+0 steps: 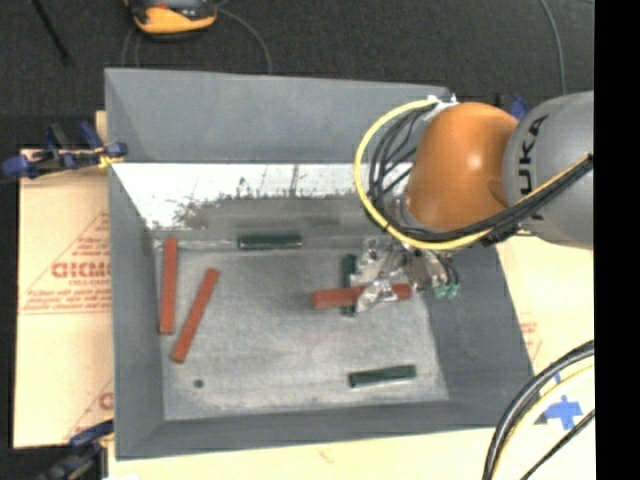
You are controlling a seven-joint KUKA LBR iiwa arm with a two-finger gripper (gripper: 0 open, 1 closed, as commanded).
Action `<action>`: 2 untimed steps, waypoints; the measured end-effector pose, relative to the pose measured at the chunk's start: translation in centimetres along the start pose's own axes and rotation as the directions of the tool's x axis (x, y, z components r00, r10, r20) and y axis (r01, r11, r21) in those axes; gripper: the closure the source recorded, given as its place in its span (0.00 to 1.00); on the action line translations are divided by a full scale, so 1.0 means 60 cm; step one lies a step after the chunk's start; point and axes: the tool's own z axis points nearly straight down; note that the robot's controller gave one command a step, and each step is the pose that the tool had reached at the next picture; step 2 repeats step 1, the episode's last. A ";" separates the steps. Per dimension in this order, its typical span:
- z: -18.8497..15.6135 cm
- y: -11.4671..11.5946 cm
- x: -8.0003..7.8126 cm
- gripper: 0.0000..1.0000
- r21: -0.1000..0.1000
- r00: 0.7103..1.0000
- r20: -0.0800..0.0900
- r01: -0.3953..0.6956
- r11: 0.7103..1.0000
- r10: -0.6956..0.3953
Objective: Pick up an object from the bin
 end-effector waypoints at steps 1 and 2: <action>-0.008 0.000 0.000 1.00 0.000 1.000 -0.002 0.000 1.000 0.000; -0.008 0.000 0.000 1.00 0.000 1.000 -0.002 0.000 1.000 0.000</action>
Offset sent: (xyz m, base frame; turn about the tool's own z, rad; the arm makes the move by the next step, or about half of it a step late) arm -0.0001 0.0001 0.0017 0.0000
